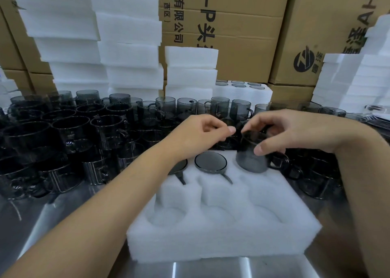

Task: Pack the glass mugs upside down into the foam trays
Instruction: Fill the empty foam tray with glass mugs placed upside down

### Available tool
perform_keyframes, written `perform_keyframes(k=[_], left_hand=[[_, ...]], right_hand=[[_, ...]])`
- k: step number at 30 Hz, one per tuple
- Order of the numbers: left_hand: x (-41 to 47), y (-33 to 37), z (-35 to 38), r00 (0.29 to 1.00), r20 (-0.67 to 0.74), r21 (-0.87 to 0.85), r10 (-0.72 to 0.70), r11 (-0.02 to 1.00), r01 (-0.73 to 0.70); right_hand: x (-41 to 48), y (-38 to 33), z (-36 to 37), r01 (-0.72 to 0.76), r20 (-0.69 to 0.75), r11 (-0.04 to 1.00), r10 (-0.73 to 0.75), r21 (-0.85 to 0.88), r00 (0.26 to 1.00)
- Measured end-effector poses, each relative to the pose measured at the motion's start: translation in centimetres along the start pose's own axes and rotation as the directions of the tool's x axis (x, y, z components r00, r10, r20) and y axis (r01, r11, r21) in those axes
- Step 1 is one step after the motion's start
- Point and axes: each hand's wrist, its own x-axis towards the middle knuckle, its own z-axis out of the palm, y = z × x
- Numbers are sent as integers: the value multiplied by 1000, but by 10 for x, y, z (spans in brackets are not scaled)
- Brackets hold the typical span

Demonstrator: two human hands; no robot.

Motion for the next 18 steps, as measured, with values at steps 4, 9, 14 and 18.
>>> perform_keyframes(k=[4, 9, 14, 18], left_hand=[[-1, -1, 1, 994, 93, 55, -50, 997, 45], [-4, 2, 1, 986, 149, 192, -77, 980, 47], [-7, 4, 0, 973, 204, 272, -106, 961, 47], [-5, 4, 0, 971, 206, 298, -118, 953, 53]], right_hand=[[0, -2, 0, -3, 54, 1000, 4, -15, 999], [0, -4, 3, -16, 76, 999, 19, -38, 997], [3, -5, 8, -35, 77, 998, 39, -57, 996], [4, -4, 9, -79, 81, 996, 83, -43, 993]])
